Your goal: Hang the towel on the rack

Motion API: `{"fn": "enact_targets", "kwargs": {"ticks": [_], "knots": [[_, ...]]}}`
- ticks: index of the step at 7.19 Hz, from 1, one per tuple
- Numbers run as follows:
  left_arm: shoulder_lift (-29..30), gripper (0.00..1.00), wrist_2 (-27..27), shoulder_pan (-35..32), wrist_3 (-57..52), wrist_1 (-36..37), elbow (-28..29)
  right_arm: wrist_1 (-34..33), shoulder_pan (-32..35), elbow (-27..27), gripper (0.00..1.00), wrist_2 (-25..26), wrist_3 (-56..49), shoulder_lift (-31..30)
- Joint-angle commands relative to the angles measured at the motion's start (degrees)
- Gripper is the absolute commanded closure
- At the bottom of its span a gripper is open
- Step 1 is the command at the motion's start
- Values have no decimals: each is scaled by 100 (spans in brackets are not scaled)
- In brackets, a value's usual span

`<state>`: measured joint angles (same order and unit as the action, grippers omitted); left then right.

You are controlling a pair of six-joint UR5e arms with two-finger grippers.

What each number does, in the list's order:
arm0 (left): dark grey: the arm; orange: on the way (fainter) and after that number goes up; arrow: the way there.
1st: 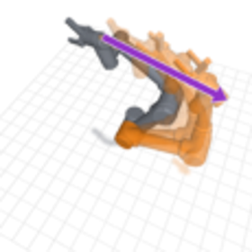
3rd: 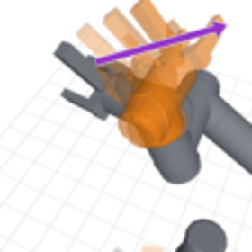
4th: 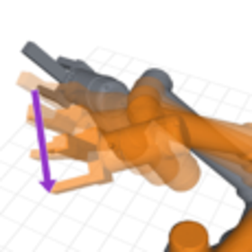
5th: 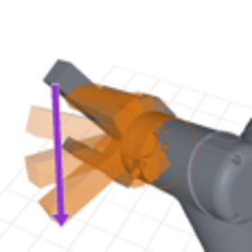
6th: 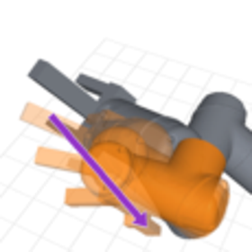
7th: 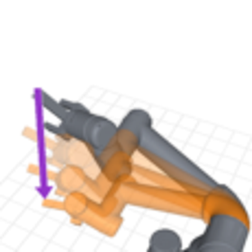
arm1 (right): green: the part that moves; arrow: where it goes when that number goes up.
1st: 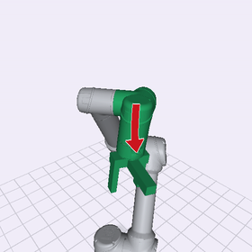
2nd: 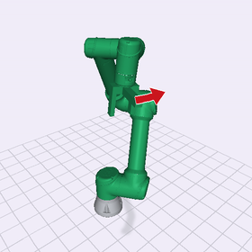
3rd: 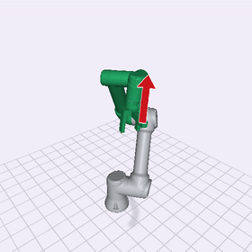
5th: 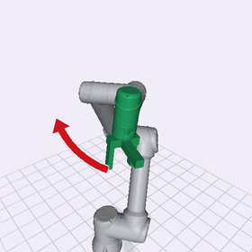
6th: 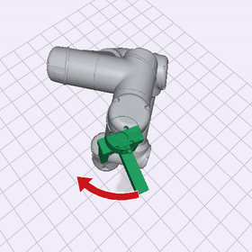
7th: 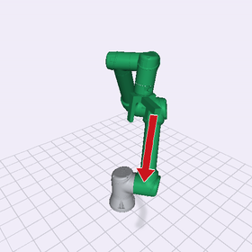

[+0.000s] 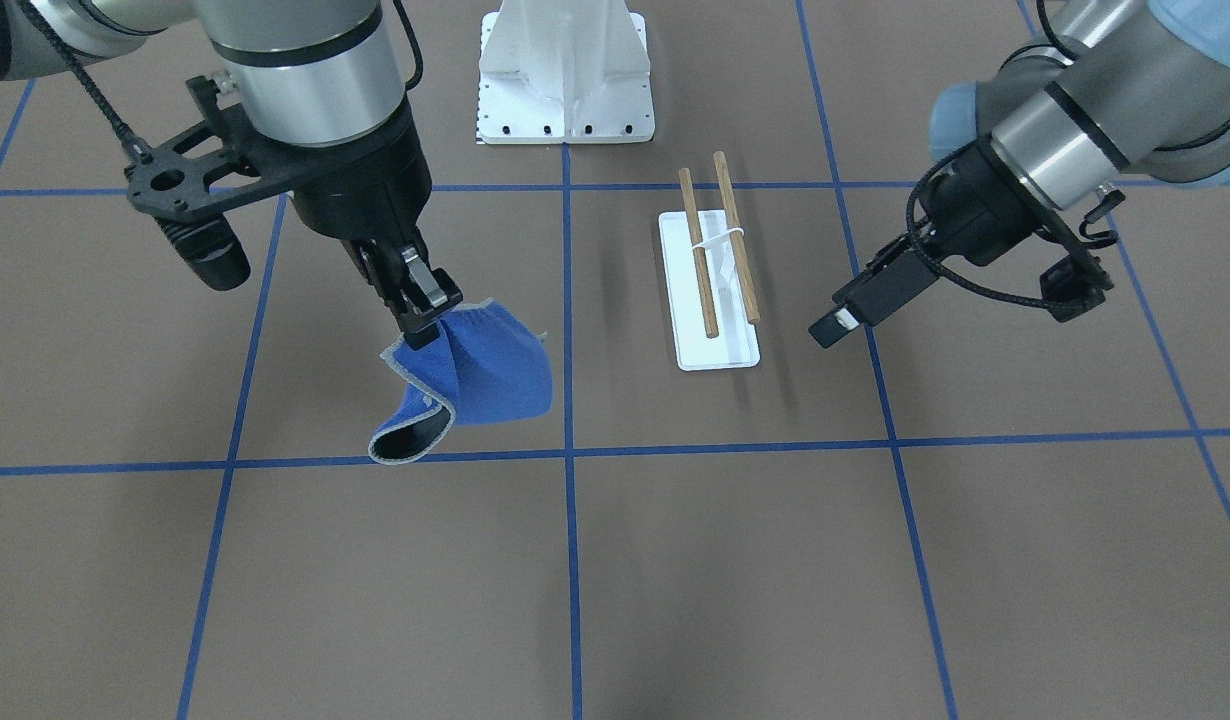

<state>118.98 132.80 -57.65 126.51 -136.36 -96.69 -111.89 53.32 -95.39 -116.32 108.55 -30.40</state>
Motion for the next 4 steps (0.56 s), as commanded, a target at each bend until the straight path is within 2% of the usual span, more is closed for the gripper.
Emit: {"fn": "enact_targets", "kwargs": {"ticks": [1, 3, 4], "knots": [[179, 2, -192, 201, 1108, -405, -8, 332, -75, 3, 100, 13, 1267, 105], [170, 2, -867, 639, 1840, -978, 54, 684, -120, -32, 100, 13, 2158, 122], [170, 2, -922, 693, 2077, -1006, 54, 720, -128, -15, 100, 13, 2413, 166]]}}
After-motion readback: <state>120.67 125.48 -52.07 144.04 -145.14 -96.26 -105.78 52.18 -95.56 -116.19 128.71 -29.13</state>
